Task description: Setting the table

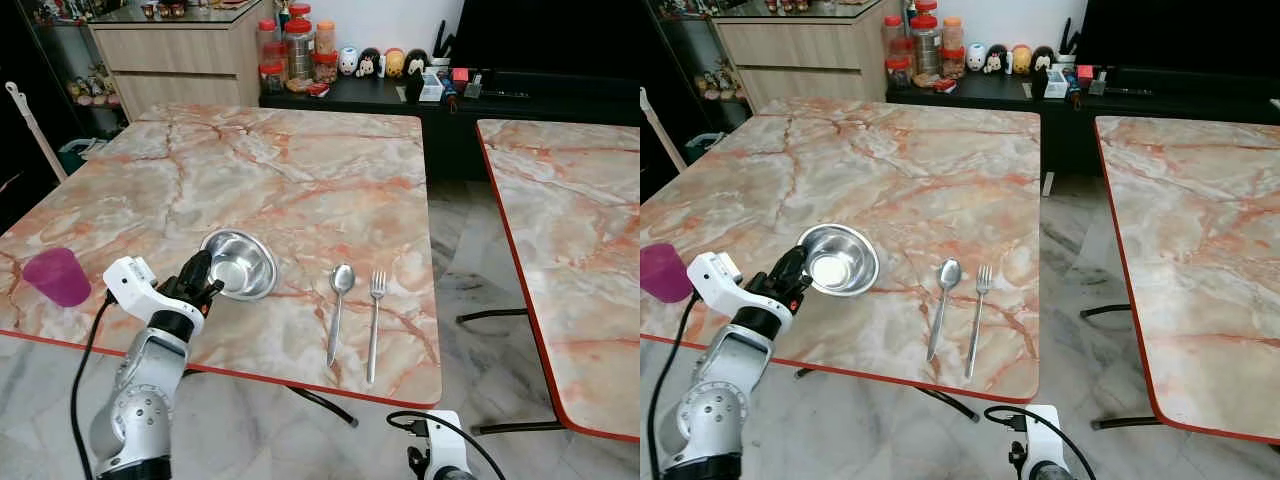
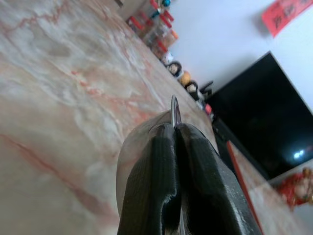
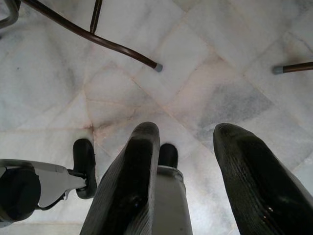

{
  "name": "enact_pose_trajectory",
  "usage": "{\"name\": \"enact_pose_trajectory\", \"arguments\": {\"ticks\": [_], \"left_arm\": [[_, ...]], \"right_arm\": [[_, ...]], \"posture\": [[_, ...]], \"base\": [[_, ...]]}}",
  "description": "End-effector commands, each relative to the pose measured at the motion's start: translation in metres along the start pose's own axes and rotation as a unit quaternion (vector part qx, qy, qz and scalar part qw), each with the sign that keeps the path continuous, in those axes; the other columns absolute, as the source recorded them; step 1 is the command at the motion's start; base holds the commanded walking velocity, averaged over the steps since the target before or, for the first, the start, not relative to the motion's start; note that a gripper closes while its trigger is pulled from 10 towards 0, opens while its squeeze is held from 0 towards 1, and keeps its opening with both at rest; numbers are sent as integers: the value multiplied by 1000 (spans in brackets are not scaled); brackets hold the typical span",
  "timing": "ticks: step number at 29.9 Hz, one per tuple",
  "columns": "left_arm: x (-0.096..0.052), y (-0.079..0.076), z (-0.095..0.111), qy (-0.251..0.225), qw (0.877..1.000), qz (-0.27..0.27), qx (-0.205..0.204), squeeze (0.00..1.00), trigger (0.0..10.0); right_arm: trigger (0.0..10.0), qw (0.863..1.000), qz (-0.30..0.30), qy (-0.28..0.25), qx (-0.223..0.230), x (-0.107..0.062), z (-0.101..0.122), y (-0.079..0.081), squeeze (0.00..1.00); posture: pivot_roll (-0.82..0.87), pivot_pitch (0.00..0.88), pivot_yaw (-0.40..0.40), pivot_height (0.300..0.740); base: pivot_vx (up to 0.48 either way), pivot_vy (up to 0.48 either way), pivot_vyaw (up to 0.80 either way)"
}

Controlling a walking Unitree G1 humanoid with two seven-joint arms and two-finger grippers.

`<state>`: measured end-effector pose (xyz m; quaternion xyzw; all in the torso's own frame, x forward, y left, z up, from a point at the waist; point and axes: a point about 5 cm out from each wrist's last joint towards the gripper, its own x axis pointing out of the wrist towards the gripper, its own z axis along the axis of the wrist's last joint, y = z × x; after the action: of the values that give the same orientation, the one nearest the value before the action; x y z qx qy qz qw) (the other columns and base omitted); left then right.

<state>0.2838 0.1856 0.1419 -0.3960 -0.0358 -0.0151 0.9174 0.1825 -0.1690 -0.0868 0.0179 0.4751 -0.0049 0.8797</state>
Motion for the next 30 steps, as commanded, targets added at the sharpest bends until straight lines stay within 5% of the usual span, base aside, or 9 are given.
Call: {"name": "enact_pose_trajectory", "arguments": {"ticks": [1,9,30], "left_arm": [[4,-3,6,-25,1000,6,-2,0,10000],[17,2,12,-95,993,60,-41,0,10000],[24,3,25,-146,986,65,-58,0,10000]], "right_arm": [[10000,1000,1,-2,0,0,2,-1,0],[10000,1000,-2,-8,5,1,7,-3,0],[10000,1000,-14,22,-11,-1,-3,-9,0]], "posture": [[81,0,0,732],[68,0,-11,732],[60,0,-26,732]], "base": [[0,0,0],[0,-51,0],[0,-414,-54]]}}
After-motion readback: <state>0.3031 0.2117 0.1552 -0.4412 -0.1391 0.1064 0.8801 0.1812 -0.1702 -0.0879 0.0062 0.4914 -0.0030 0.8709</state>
